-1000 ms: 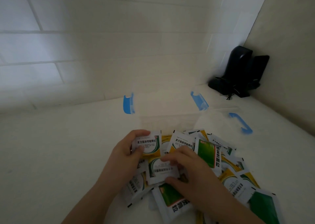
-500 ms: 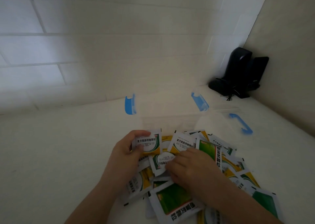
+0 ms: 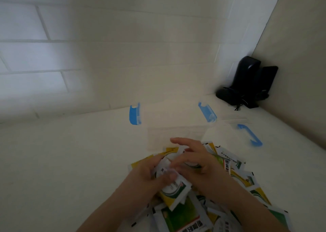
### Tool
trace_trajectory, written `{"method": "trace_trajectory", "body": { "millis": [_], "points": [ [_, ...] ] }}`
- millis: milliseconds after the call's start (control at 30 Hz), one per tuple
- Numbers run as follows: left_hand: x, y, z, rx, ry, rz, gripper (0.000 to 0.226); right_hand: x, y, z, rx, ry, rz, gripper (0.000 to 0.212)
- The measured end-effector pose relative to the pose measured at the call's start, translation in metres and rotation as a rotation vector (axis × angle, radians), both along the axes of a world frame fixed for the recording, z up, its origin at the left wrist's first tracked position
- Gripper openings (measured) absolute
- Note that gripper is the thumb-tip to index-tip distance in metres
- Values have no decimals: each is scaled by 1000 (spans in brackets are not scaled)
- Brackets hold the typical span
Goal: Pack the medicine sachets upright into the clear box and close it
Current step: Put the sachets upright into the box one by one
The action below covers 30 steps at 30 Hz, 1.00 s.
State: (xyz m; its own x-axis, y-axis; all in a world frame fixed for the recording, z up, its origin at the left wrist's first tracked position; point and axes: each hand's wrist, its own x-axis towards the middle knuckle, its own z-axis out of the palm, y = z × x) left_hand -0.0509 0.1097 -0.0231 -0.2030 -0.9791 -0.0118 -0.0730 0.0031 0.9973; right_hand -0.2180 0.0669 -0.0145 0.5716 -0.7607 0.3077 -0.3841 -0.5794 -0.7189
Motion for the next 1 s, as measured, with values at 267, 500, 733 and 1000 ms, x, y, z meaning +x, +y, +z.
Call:
{"method": "trace_trajectory", "body": {
  "millis": [267,500,733,1000],
  "points": [
    [6,-9,-12,-45,-69,369,35,-18,-10,-3,-69,563,-310,62],
    [8,-9,-19,-38,-166,352,34,-18,-8,3,73,129,-302,54],
    [-3,-6,-16,-98,-86,265,18,-8,3,23,231,-58,-160,30],
    [-5,-6,-16,-285,-257,223,20,7,10,-8,-351,338,-111,57]
  ]
}}
